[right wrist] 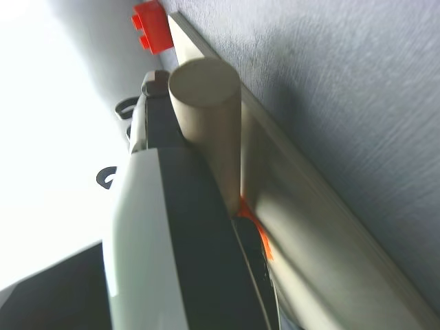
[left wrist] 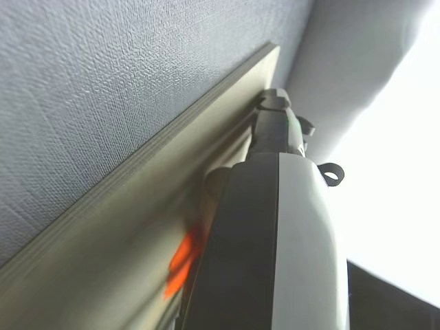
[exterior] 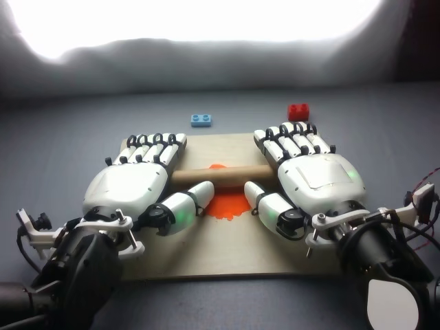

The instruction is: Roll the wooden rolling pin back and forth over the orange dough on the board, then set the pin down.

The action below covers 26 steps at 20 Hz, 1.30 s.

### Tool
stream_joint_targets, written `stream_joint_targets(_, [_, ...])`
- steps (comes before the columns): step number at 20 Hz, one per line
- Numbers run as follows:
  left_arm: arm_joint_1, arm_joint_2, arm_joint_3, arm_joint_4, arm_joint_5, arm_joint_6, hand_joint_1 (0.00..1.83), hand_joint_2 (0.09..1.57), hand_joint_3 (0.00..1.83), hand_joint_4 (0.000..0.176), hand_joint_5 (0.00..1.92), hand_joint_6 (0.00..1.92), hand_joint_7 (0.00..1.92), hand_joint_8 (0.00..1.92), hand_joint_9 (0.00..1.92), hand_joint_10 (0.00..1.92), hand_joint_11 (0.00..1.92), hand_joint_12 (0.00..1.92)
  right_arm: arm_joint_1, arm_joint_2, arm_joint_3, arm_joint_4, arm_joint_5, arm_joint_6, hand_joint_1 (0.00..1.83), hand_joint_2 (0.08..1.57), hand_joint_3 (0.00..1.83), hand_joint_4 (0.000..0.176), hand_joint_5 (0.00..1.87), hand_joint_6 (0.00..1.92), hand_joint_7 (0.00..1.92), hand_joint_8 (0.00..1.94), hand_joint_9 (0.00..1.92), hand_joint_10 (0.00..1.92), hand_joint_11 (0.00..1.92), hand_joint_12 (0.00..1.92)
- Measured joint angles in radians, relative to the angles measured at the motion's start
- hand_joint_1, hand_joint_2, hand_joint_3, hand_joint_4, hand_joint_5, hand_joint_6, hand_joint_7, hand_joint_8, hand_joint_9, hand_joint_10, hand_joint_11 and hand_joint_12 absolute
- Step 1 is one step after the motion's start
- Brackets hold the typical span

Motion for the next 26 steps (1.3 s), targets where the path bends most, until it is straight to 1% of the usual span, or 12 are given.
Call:
stream_joint_targets(12, [-0.019, -0.005, 0.026, 0.0, 0.04, 0.026, 0.0, 1.42, 0.0, 0.0, 0.0, 0.0, 0.0, 0.0, 0.0, 0.0, 0.0, 0.0, 0.008, 0.0, 0.03, -0.008, 0.025, 0.022, 0.0, 1.51, 0.0, 0.0, 0.08, 0.01, 0.04, 0.01, 0.0, 0.0, 0.0, 0.0])
stream_joint_targets(18, [-0.035, -0.008, 0.048, -0.004, 0.073, 0.032, 0.0, 1.42, 0.0, 0.0, 0.0, 0.0, 0.0, 0.0, 0.0, 0.0, 0.0, 0.0, 0.018, 0.0, 0.042, 0.002, 0.039, 0.027, 0.0, 1.51, 0.0, 0.0, 0.05, 0.0, 0.01, 0.0, 0.0, 0.0, 0.0, 0.0])
stream_joint_targets(26, [-0.052, -0.013, 0.074, -0.023, 0.107, 0.023, 0.0, 1.42, 0.0, 0.0, 0.0, 0.0, 0.0, 0.0, 0.0, 0.0, 0.0, 0.0, 0.021, 0.0, 0.056, 0.017, 0.044, 0.028, 0.0, 1.51, 0.0, 0.0, 0.05, 0.0, 0.01, 0.0, 0.0, 0.0, 0.0, 0.0])
